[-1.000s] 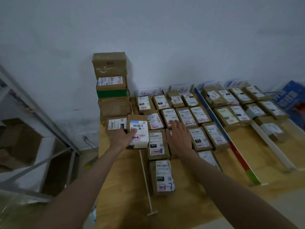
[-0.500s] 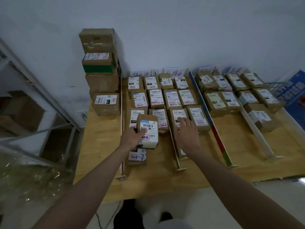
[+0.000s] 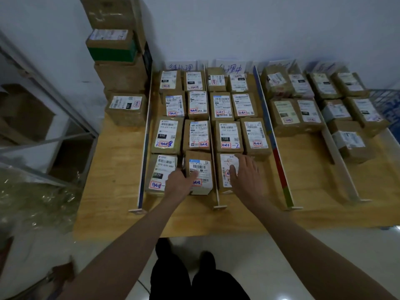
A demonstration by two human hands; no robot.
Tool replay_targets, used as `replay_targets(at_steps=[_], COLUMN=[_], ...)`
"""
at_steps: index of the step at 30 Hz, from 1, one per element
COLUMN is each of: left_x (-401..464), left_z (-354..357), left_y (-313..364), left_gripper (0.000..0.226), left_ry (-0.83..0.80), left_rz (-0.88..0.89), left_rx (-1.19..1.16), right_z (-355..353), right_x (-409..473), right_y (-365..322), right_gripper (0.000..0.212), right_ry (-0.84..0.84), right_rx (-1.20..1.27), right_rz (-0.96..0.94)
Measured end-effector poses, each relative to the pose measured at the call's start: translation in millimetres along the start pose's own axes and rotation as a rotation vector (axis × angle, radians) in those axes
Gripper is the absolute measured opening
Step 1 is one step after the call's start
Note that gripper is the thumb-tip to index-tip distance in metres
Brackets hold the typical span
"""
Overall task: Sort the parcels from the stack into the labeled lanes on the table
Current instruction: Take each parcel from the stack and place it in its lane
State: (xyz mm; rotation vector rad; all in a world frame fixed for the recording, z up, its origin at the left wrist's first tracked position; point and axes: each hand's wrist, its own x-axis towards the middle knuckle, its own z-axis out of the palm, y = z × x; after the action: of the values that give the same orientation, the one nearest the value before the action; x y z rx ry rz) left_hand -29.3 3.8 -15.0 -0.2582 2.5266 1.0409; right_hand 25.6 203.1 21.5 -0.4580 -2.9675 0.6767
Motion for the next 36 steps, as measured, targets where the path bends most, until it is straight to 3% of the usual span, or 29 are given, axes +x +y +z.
replay_targets(at_steps=[11, 14, 18, 25, 29, 32, 36], left_x=[15, 0, -25, -13, -7, -9, -16], left_z=[38, 33, 29, 34, 13, -1, -3], left_y=[-11, -11, -28, -22, -21, -45, -64], left_gripper=[0.059, 0.060, 0.058, 0.054, 0.051, 0.044, 0.043], left_ry=[0.028, 0.064, 0.112, 0.059, 0.154, 0.257, 0.232], left_rz=[-0.042, 0.113, 0.348, 0.419, 0.402, 0.287, 0.213], left_rx=[0.092, 0.134, 0.399, 0.511, 0.523, 0.572, 0.573], right_z=[12, 12, 14, 19, 20, 21, 21], right_x=[6, 7, 9, 4, 4, 4, 1], right_y=[25, 27, 26, 19, 20, 19, 17], right_gripper=[0.039, 0.039, 0.040, 0.041, 0.040, 0.040, 0.040], right_ry=[-0.034, -0.033, -0.058, -0.089, -0.084, -0.076, -0.089], right_rx=[-0.032, -0.032, -0.009, 0.007, -0.003, -0.004, 0.007], right_rz=[-0.030, -0.033, -0.020, -0.036, -0.036, -0.030, -0.028])
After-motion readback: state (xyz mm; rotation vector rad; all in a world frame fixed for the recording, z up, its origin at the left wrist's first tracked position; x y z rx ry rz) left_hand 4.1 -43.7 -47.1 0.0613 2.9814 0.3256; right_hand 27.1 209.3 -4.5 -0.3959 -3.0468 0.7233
